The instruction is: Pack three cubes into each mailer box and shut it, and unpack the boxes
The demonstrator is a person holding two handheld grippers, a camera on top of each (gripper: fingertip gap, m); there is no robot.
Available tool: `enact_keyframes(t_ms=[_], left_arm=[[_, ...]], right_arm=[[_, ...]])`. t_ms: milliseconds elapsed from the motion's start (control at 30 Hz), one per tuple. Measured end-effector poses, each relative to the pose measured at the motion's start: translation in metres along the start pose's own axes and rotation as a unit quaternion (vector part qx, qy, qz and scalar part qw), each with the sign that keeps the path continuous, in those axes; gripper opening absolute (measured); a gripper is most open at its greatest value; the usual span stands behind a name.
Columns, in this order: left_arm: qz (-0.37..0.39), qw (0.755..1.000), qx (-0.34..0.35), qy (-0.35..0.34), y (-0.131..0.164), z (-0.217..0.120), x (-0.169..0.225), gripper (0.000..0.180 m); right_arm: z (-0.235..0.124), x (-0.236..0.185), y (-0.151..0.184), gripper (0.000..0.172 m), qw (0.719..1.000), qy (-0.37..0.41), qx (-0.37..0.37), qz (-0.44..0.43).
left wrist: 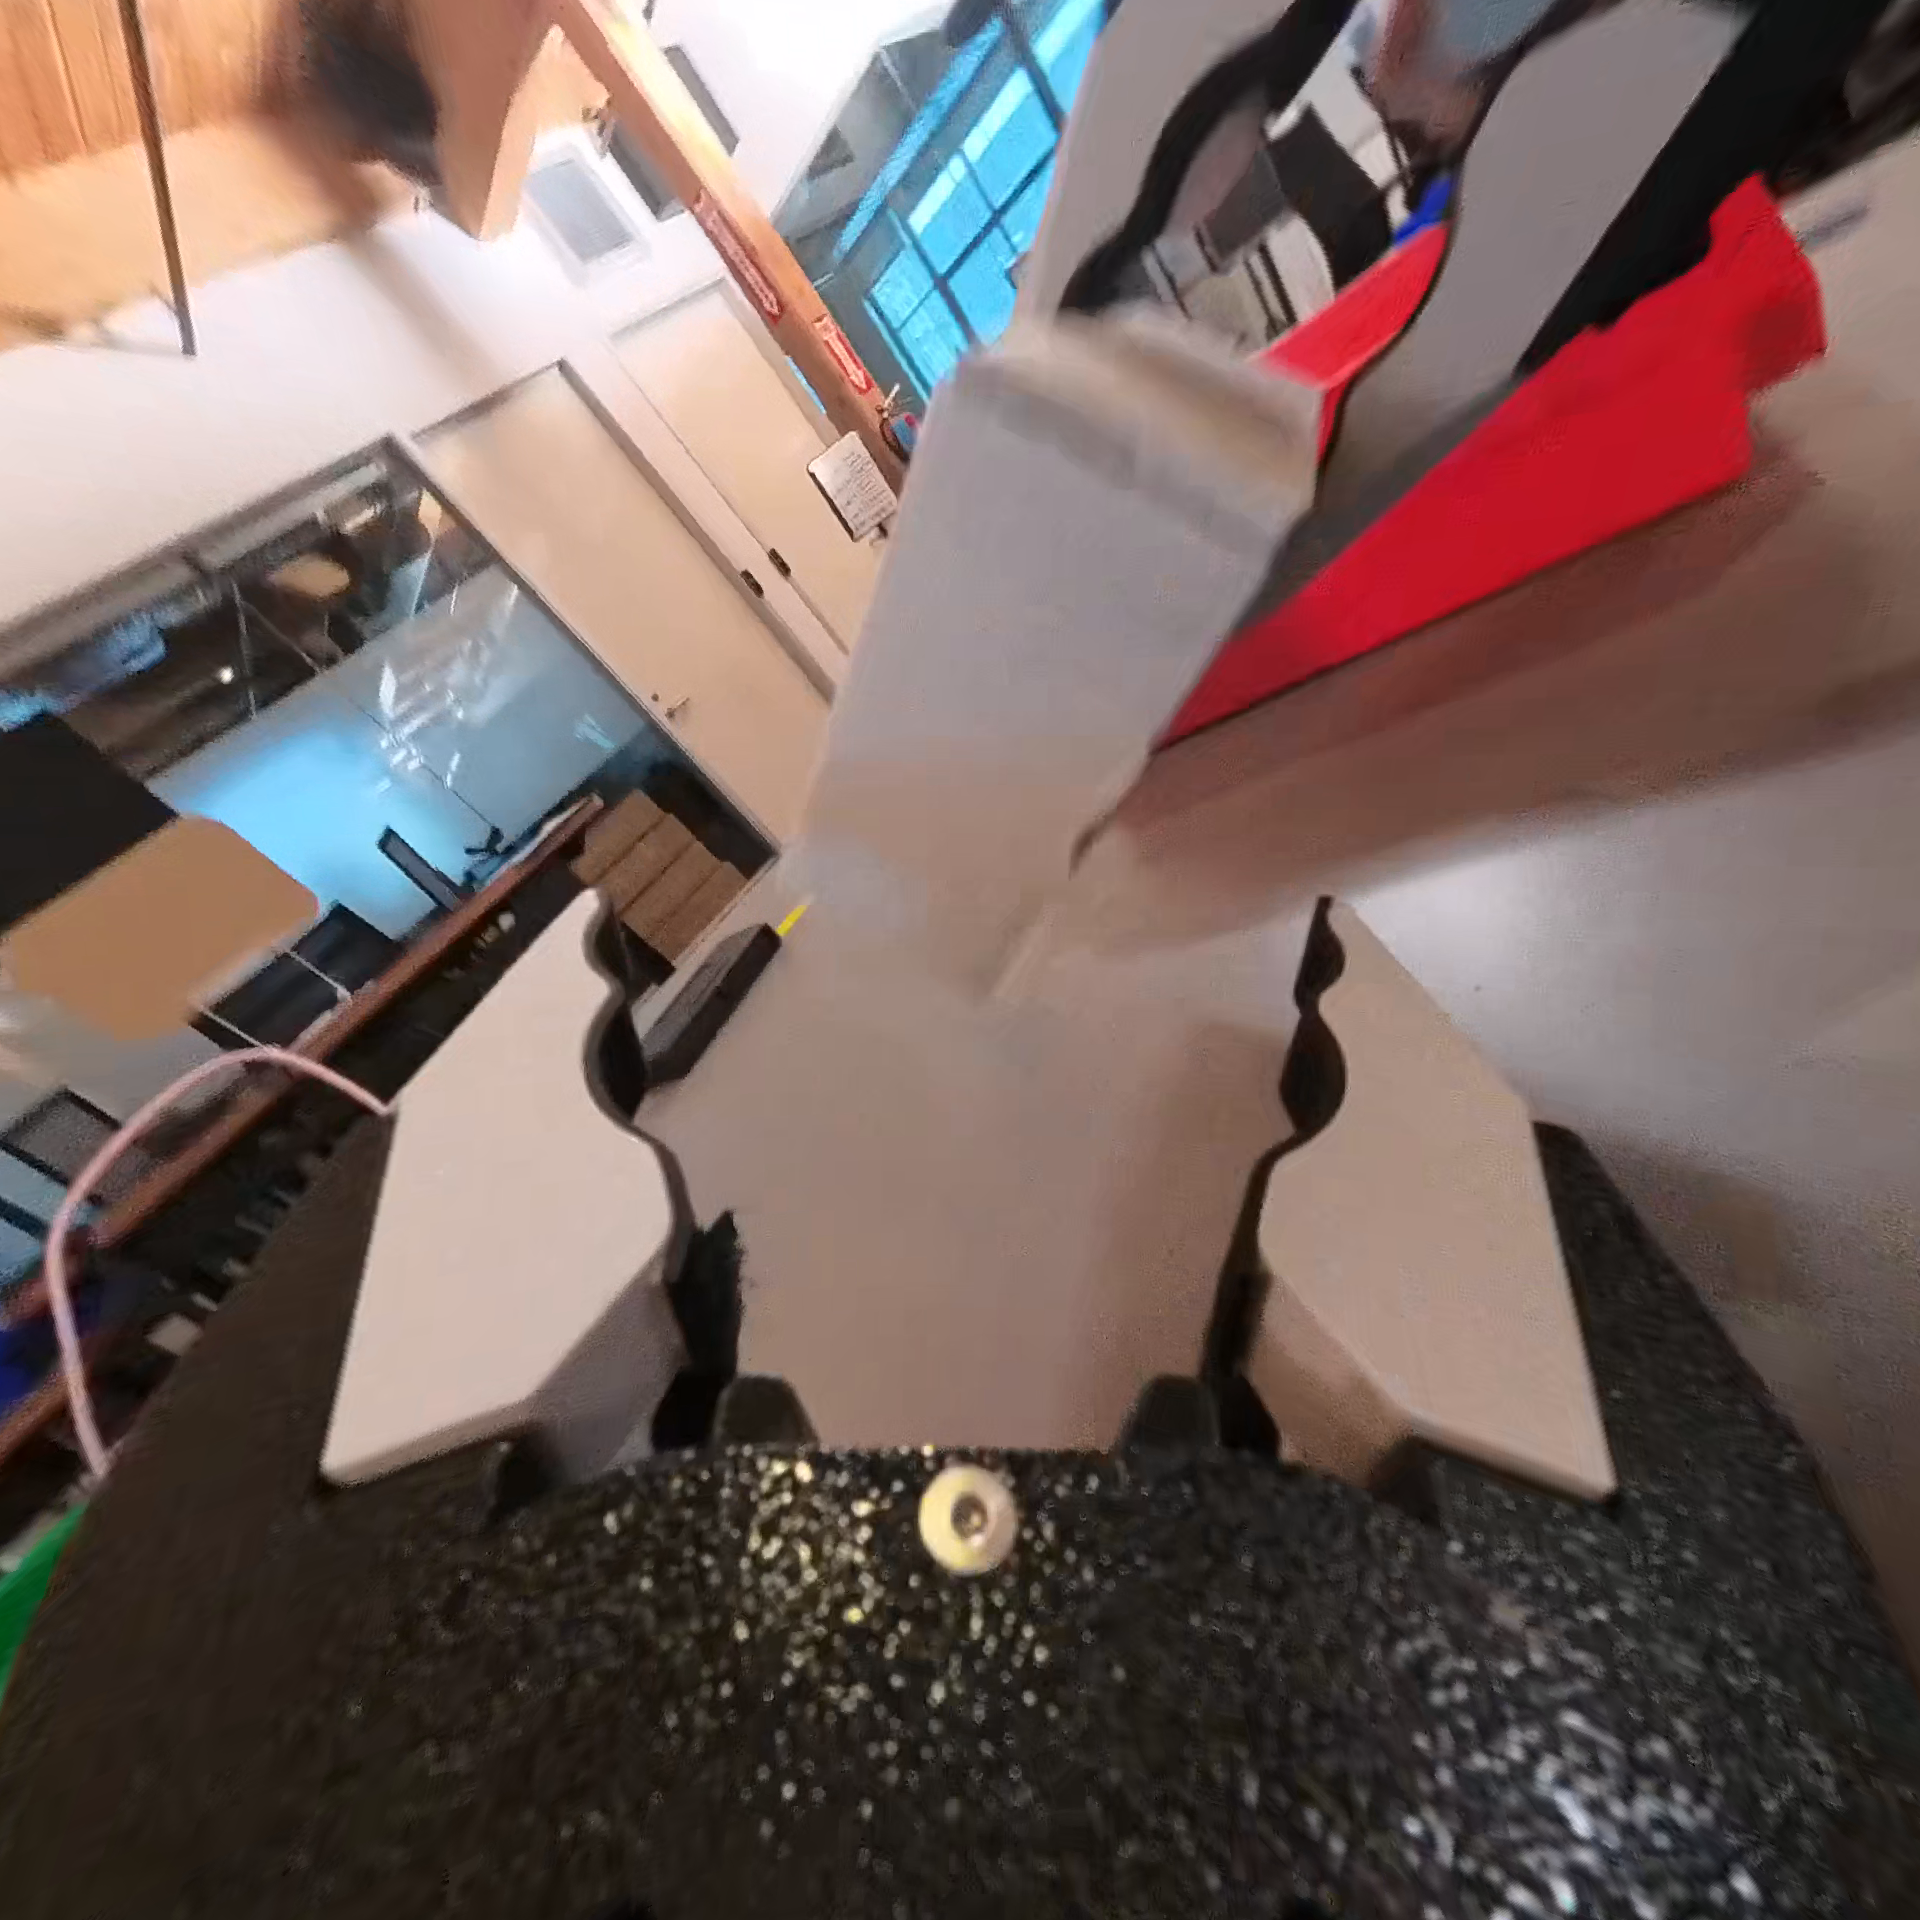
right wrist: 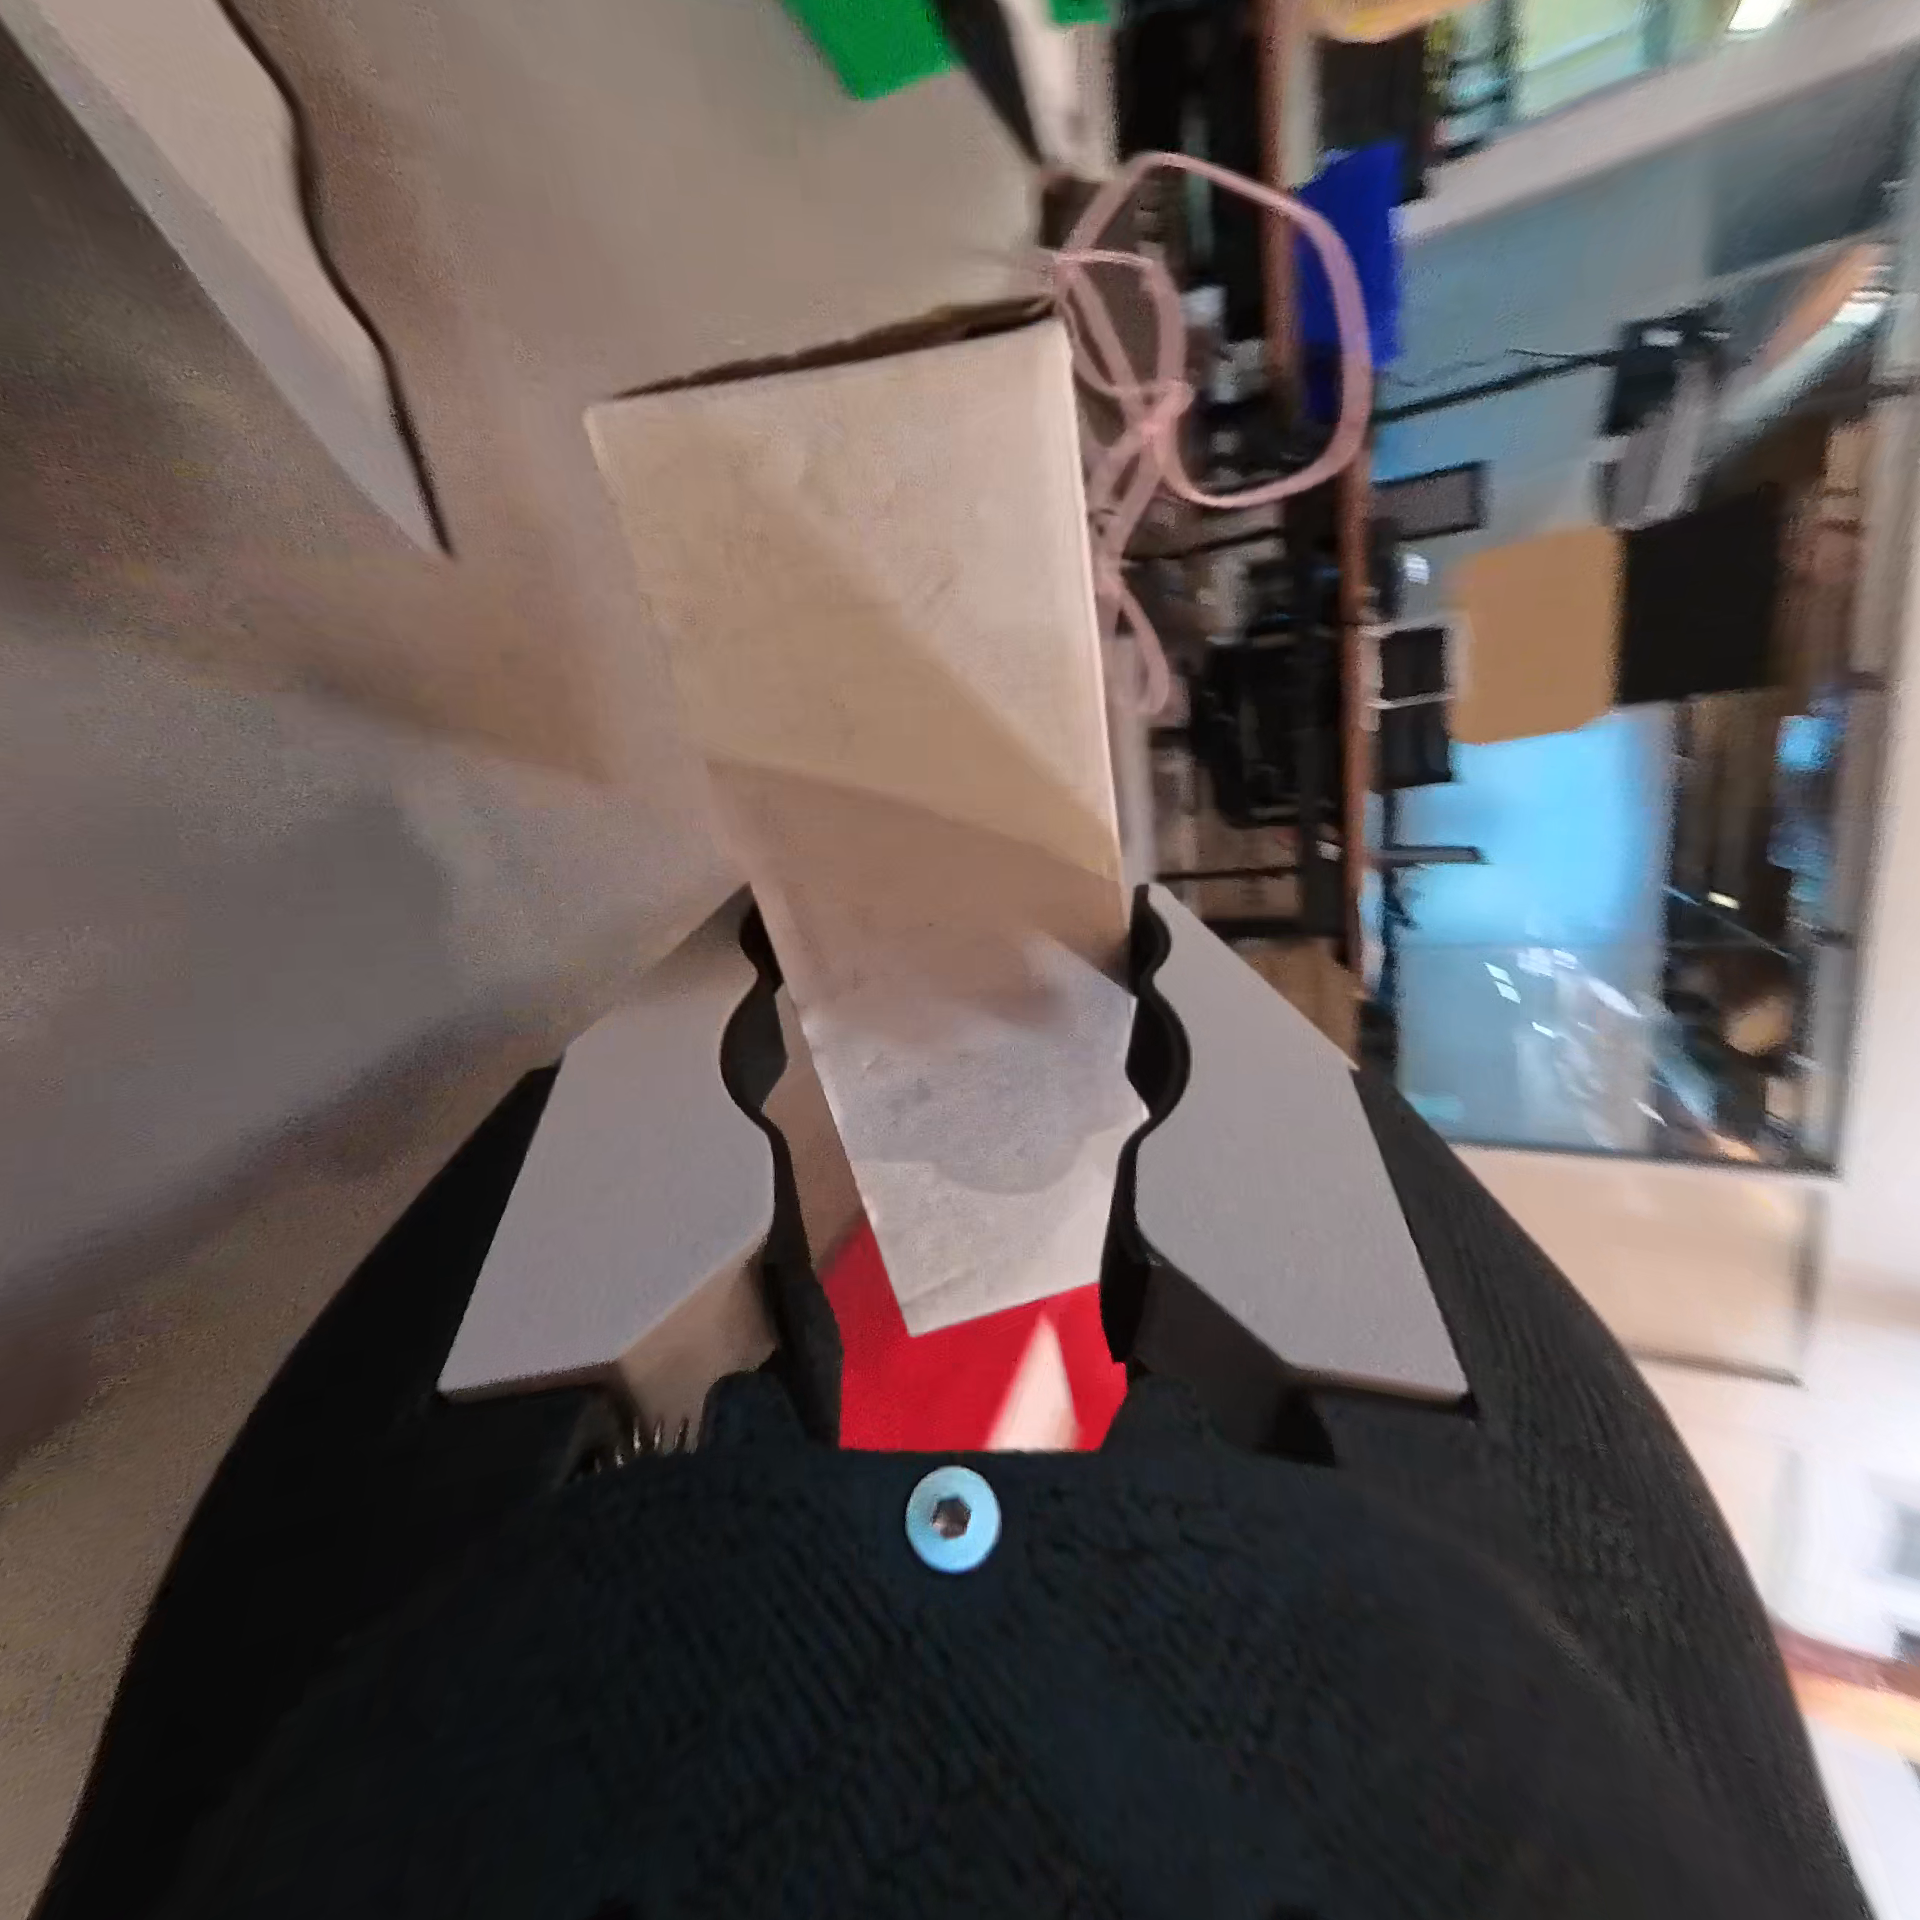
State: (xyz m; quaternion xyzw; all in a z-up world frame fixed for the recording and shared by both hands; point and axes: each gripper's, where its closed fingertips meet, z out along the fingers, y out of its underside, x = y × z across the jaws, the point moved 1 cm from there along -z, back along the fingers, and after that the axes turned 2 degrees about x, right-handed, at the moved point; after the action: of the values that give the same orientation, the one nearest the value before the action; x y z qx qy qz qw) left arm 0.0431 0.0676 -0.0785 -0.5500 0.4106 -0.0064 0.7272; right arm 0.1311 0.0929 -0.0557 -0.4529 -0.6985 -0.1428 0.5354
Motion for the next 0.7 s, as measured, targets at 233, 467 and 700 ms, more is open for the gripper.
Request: enact_keyframes(t_ms=[233,467,700], left_arm=[[-0.023,0.999,-0.007,-0.039,0.003,0.0,-0.016,0.12],[-0.057,0.998,-0.006,-0.017,0.004,0.004,-0.009,0.118],[-0.061,0.998,-0.025,-0.008,0.012,0.008,-0.005,0.116]], right_arm=[[-0.092,0.113,0.13,0.065,0.96,0.189,-0.197,-0.058],[-0.052,0.09,0.232,0.064,0.969,0.091,-0.214,-0.082],[-0.011,0.075,0.22,0.064,0.992,0.083,-0.068,-0.063]])
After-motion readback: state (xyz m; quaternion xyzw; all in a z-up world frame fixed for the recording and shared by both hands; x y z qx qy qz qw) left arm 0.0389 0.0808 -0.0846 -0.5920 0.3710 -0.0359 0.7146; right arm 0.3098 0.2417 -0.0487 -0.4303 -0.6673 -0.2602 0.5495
